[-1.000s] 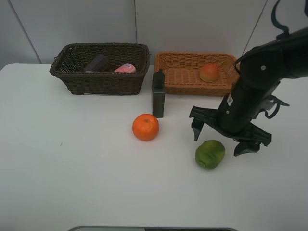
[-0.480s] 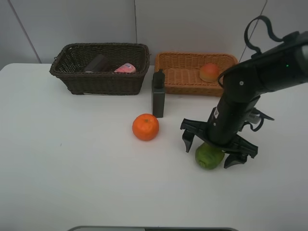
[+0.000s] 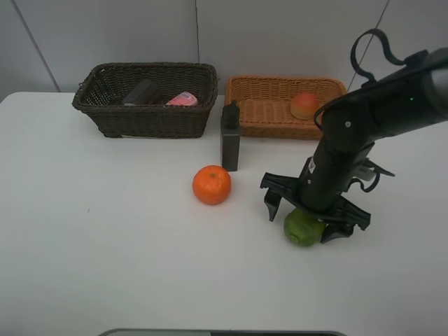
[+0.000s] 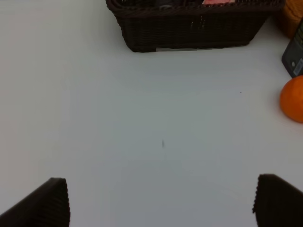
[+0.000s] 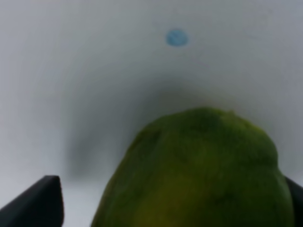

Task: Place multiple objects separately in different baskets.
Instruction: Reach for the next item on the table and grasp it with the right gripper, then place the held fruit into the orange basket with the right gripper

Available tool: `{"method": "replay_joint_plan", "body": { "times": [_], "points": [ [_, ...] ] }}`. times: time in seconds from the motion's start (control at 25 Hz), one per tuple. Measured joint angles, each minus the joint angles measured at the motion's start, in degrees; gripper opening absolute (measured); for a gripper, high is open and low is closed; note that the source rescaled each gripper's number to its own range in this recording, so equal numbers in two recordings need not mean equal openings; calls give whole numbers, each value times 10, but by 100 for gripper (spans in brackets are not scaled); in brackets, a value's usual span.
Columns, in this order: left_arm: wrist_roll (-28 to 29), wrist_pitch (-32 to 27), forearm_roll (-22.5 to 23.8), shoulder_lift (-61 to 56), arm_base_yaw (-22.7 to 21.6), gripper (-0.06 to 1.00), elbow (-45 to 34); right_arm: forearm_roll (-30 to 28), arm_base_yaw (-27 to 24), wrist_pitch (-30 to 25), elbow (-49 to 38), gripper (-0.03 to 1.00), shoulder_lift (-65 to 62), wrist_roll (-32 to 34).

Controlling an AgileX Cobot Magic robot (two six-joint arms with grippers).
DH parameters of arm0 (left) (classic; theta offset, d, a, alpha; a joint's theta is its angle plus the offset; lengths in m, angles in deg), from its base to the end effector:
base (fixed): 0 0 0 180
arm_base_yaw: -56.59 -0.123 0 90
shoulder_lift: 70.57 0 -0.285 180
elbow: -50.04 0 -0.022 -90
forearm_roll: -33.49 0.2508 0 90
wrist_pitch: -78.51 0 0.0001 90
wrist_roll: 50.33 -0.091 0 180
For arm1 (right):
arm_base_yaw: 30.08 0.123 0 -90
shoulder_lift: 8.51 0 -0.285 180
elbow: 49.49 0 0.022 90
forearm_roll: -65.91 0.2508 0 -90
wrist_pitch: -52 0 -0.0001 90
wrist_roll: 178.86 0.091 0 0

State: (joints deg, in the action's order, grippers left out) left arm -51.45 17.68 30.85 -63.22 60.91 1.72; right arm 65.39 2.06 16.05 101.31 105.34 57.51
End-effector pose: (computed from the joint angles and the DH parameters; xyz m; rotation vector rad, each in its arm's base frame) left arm -0.0069 -0.0032 0.2784 0.0990 2.0312 -0.0902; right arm 0.2416 0.1512 0.1055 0.6448 3.0581 0.0130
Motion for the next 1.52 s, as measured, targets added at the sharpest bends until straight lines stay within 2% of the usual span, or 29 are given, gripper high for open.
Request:
{"method": "replay_joint_plan", "body": {
  "times": [0.08, 0.2, 0.24, 1.32, 1.44, 1.52],
  "points": [
    [0, 0, 0, 0, 0, 97, 0, 0, 2, -2, 1, 72, 11, 0],
    [0, 0, 0, 0, 0, 97, 0, 0, 5, -8, 1, 50, 15, 0],
    [0, 0, 0, 0, 0, 97, 0, 0, 6, -8, 1, 48, 15, 0],
    [0, 0, 0, 0, 0, 97, 0, 1, 7, -16, 1, 48, 15, -1],
    [0, 0, 0, 0, 0, 97, 0, 1, 8, -26, 3, 48, 14, -22],
    [0, 0, 0, 0, 0, 97, 0, 1, 8, -50, 13, 48, 12, -69]
  ]
}}
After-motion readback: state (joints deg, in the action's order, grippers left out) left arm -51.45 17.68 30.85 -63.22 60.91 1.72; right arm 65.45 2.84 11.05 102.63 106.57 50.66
